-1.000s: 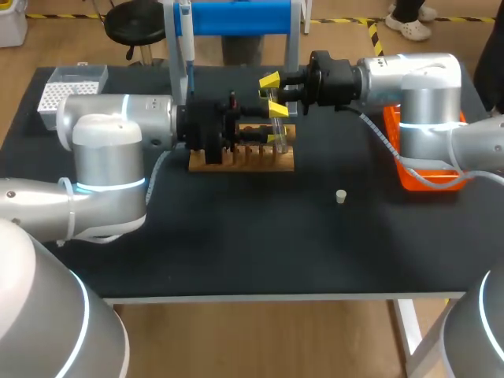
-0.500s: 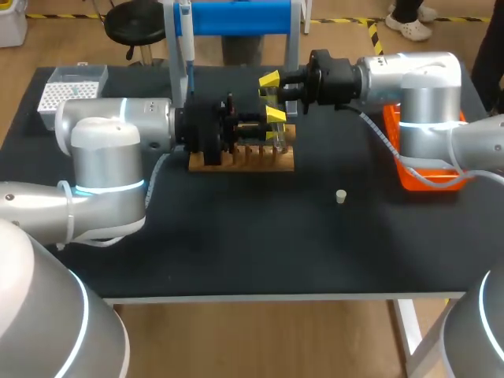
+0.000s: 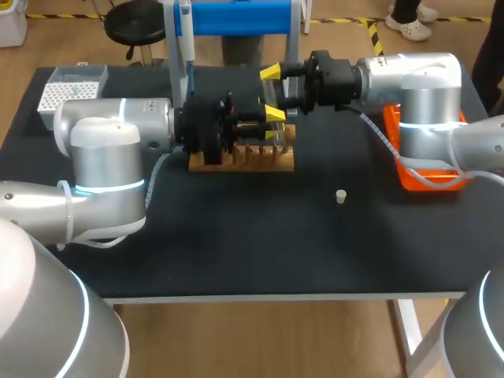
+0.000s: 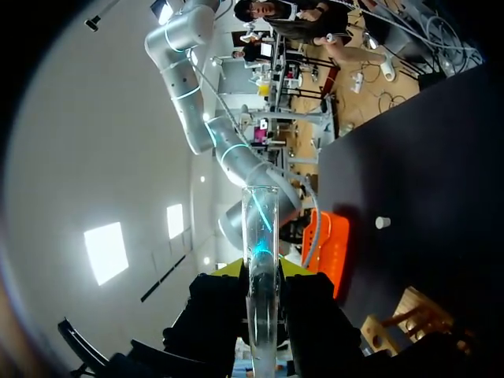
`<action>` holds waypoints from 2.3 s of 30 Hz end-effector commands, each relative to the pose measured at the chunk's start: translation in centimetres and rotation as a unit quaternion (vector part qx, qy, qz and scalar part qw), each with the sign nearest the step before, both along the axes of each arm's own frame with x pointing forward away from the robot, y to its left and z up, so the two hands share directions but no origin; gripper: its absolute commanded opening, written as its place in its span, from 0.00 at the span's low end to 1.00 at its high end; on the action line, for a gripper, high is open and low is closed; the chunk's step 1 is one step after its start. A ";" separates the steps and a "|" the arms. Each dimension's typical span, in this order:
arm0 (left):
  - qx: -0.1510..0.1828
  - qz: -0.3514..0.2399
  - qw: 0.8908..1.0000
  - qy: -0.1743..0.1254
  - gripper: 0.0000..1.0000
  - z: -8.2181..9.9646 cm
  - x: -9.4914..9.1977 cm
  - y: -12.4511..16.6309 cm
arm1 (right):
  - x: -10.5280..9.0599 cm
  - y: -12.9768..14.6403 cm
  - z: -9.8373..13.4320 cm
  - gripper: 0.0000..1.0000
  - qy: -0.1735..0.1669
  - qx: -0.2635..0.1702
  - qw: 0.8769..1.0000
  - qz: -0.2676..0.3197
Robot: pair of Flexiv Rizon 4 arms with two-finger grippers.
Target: Invert the test tube, pick up the pipette, mount the tip to pipette, aspirate from beaker and dispense into the tube, eject the tip, return the pipette, and cap with the stopper.
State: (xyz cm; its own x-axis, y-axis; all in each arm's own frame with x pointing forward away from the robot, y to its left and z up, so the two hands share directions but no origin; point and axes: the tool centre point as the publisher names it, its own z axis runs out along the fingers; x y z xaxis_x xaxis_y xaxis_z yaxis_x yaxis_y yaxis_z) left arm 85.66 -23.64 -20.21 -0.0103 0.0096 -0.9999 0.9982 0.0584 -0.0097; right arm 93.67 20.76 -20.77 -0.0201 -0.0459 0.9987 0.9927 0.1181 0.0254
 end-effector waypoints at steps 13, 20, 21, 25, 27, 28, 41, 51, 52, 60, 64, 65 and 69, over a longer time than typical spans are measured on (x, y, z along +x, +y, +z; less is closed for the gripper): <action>0.001 0.002 1.000 0.000 0.00 0.1 -0.1 -0.1 | 0.1 -0.1 0.0 1.00 0.000 0.000 1.000 0.001; 0.001 0.002 1.000 0.000 0.00 0.1 -0.1 -0.1 | 0.1 -0.1 0.0 1.00 0.000 0.000 1.000 0.001; 0.001 0.002 1.000 0.000 0.00 0.1 -0.1 -0.1 | 0.1 -0.1 0.0 1.00 0.000 0.000 1.000 0.001; 0.001 0.002 1.000 0.000 0.00 0.1 -0.1 -0.1 | -0.6 -1.0 0.5 1.00 -0.033 -0.011 0.999 -0.006; 0.001 0.002 1.000 0.000 0.00 0.1 -0.1 -0.1 | -1.2 -1.9 0.9 1.00 -0.060 -0.021 0.998 -0.016; 0.001 0.002 1.000 0.000 0.00 0.1 -0.1 -0.1 | -1.5 -2.4 1.2 1.00 -0.077 -0.026 0.996 -0.021; 0.001 0.002 1.000 0.000 0.00 0.1 -0.1 -0.1 | -4.5 -7.6 2.3 1.00 -0.241 -0.072 0.965 -0.070; 0.001 0.002 1.000 0.000 0.00 0.1 -0.1 -0.1 | -5.9 -8.9 0.7 1.00 -0.383 -0.165 0.905 -0.087; 0.001 0.002 1.000 0.000 0.00 0.1 -0.1 -0.1 | -6.0 -9.1 0.6 1.00 -0.392 -0.170 0.899 -0.091; 0.001 0.002 1.000 0.000 0.00 0.1 -0.1 -0.1 | -6.3 -10.5 -0.3 1.00 -0.432 -0.195 0.873 -0.115; 0.001 0.002 1.000 0.000 0.00 0.1 -0.1 -0.1 | -6.5 -10.7 -1.2 1.00 -0.466 -0.223 0.848 -0.120; 0.001 0.002 1.000 0.000 0.00 0.1 -0.1 -0.1 | -6.5 -10.6 -1.4 1.00 -0.473 -0.229 0.842 -0.120; 0.001 0.002 1.000 0.000 0.00 0.1 -0.1 -0.1 | -6.6 -10.3 -1.9 1.00 -0.496 -0.244 0.826 -0.114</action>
State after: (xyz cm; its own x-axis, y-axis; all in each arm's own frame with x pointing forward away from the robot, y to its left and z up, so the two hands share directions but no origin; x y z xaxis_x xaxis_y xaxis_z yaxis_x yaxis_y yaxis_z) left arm 85.63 -23.62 -20.16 -0.0113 0.0110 -0.9999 0.9982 0.0589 -0.0106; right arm 87.45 10.01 -22.51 -0.8072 0.4225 0.4121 0.5169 0.1689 0.8392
